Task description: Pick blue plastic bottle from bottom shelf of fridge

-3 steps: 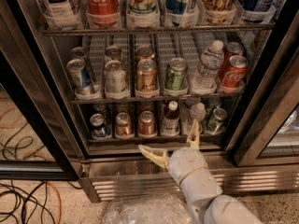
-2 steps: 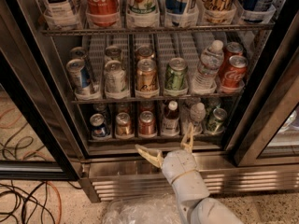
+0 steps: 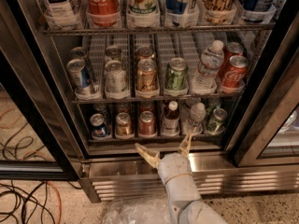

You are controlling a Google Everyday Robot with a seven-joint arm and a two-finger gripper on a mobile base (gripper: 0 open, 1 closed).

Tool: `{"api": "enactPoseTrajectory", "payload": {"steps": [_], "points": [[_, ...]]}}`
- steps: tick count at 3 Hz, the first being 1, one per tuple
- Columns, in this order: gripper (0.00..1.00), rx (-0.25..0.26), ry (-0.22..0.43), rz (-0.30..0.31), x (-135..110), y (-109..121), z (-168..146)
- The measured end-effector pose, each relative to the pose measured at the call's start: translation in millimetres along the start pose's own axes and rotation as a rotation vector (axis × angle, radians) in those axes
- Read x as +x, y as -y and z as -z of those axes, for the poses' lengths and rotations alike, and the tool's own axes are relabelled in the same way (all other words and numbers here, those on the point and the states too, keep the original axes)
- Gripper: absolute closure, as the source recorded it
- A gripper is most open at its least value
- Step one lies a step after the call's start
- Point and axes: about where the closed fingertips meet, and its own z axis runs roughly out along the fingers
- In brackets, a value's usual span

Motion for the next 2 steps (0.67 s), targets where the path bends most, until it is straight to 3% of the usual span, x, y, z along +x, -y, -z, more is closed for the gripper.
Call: {"api": "enactPoseTrajectory", "payload": {"steps": [2], "points": [[0.0, 0.028, -0.042, 0.001, 37, 6, -10]]}}
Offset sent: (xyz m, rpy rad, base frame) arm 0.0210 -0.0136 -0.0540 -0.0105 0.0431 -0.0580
